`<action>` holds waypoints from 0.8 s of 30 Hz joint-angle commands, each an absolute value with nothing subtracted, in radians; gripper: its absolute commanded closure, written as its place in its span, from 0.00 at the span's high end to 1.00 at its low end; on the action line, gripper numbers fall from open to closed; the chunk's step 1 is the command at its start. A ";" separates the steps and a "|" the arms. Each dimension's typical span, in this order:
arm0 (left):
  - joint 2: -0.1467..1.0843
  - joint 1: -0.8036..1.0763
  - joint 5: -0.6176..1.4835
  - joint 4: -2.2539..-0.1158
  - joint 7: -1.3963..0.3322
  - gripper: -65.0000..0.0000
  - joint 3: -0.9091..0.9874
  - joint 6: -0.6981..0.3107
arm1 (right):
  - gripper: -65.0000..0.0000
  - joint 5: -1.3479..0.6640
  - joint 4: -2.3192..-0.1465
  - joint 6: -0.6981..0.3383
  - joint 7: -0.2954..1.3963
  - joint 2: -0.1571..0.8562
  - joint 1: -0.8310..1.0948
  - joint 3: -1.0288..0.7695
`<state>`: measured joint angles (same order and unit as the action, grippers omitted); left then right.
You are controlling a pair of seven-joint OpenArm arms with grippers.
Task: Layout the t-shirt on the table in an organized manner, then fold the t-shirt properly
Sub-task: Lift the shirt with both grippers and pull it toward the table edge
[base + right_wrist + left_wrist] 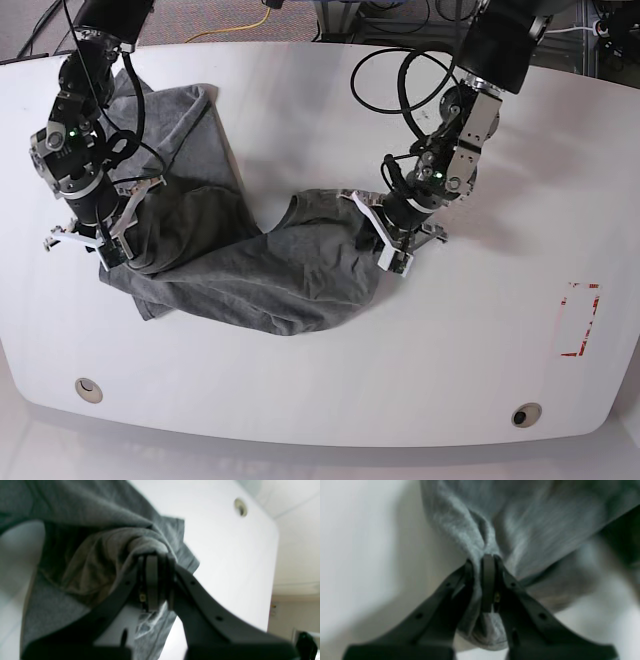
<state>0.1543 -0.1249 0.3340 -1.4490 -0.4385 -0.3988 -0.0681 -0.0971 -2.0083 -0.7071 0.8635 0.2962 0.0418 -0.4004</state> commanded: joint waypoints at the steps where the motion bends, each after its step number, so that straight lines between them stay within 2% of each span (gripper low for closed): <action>1: 0.173 -0.159 0.332 -1.543 -0.403 0.00 -0.378 -0.064 | 0.00 -0.094 -2.025 -0.698 0.842 0.311 -0.002 -0.410; 6: 0.205 -0.200 0.332 -1.656 -0.404 0.00 -0.355 -0.064 | 0.00 -0.093 -2.025 -0.698 0.843 0.315 -0.048 -0.415; 13: 0.251 -0.351 0.332 -1.759 -0.407 0.00 -0.354 -0.065 | 0.00 -0.091 -2.025 -0.698 0.843 0.317 -0.170 -0.414; 24: 0.255 -0.647 0.331 -1.801 -0.412 0.00 -0.305 -0.065 | 0.00 -0.091 -1.977 -0.698 0.843 0.317 -0.400 -0.406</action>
<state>0.2508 -0.5655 0.3336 -1.7824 -0.4419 -0.3225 -0.0753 -0.0849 -1.9862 -0.7063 0.8658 0.3019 -0.3332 -0.4038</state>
